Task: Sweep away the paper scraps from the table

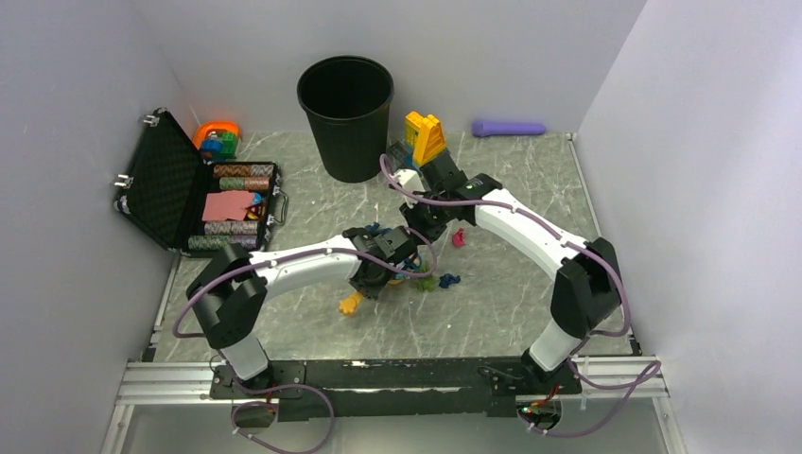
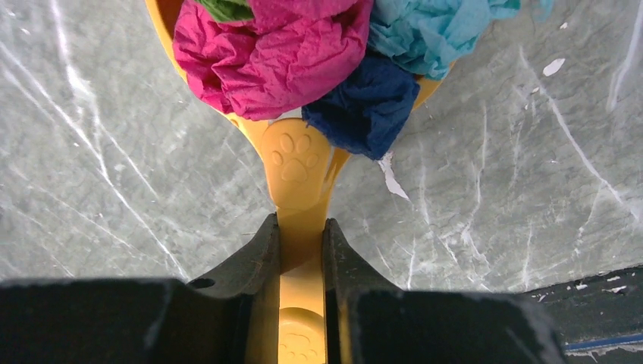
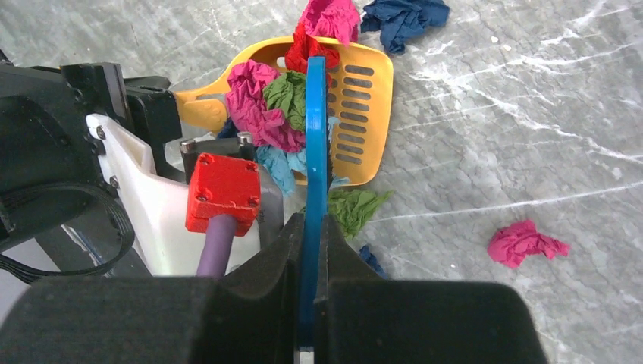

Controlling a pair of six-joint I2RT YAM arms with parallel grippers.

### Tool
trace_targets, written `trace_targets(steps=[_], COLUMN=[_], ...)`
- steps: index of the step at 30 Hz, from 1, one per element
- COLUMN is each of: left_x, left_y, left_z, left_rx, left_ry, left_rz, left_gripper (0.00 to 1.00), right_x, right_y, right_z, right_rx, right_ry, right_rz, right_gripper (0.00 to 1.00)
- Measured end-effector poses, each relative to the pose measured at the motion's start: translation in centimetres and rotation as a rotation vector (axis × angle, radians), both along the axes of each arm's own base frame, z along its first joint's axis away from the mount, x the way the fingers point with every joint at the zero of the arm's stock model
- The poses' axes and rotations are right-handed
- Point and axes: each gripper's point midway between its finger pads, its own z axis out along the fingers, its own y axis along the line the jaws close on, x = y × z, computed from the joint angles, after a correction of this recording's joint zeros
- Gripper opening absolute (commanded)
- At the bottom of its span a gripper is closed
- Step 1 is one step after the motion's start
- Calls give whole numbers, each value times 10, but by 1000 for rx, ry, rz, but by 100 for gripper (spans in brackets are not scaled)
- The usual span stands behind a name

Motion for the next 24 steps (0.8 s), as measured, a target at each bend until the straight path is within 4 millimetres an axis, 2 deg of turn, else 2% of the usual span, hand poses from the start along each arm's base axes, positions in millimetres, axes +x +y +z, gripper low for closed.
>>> trace_targets(steps=[5,11,16,24], left_x=[4,7,9,12], left_y=[-1,-6,-5,-4], left_z=[12,32,36,42], left_rx=[-31,-103,-107,-115], left_ry=[-74,-130,-146,-175], left_rz=[1,2,10,36], left_gripper=[0,0,0,0], right_x=[-3,7,16,17], right_y=[-5,-19,-31,-43], right_z=[15,29,38,62], right_rx=[-8,-45,-77,-65], right_ry=[-38,-114,-169,-232], right_rz=[-30,-122,-206,-275], right_gripper=[0,0,0,0])
